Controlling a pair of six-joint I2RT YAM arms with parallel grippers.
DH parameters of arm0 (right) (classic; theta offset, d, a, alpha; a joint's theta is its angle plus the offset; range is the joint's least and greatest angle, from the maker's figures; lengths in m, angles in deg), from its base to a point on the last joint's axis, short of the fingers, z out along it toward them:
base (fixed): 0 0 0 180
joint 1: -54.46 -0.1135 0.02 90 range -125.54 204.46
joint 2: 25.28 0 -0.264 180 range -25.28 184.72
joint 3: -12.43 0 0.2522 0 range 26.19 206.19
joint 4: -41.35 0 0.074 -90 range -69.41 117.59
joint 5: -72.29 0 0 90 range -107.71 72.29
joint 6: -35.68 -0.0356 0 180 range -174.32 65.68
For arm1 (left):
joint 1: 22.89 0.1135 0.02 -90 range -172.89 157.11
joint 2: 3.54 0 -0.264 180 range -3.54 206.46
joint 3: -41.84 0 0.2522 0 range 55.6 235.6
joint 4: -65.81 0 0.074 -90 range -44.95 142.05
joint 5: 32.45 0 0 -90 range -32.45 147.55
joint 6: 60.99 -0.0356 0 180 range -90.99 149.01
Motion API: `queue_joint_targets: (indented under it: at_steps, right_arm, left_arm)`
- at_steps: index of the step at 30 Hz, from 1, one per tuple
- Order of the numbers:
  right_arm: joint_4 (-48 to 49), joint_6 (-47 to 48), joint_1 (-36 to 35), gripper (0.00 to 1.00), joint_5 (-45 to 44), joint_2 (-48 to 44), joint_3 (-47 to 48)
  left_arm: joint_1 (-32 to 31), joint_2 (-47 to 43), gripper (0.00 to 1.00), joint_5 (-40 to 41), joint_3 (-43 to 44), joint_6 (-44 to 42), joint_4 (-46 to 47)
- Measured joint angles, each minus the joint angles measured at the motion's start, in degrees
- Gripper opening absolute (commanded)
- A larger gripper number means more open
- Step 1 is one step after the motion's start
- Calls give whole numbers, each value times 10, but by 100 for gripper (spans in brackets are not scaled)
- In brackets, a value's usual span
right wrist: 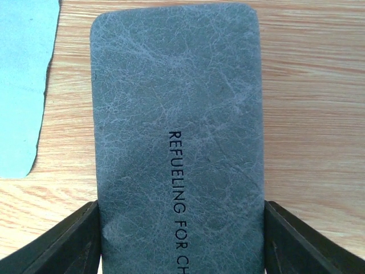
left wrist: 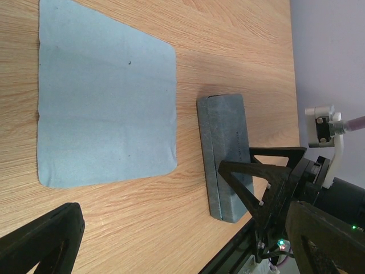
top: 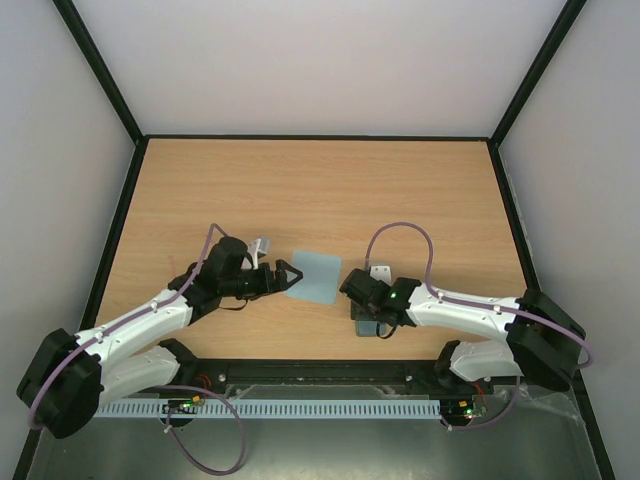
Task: Organize the sunglasses
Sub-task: Pick up the sunglasses case from the center of the board, then open the sunglasses case.
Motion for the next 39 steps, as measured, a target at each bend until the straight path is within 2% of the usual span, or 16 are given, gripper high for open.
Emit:
queue_joint_targets:
  at_steps: [4,5,10,16,22,29,39]
  right_arm:
    - [-1,-1,0,48,0,-1,0]
    - [-1,0,0,47,1,-2,0]
    - [0,-1,0,46,20,-19,-1]
    - [24,0,0,46,50,-97,0]
    - [83,6,39,45,100,-146,-1]
    - [138,9,96,45,158,-157,-11]
    - [181,8,105,44,207,-156,-12]
  left_arm:
    - [0,0,100,0,0,0,-3]
    - [0,0,99,0,0,0,-4]
    - [-9,9,99,0,3,-5,-14]
    - [-36,26,99,-4,28,-10,-27]
    - [-52,43,99,-19,46,7,-9]
    - [-102,79,99,-11,78,29,0]
    - [-138,135,97,23,92,48,12]
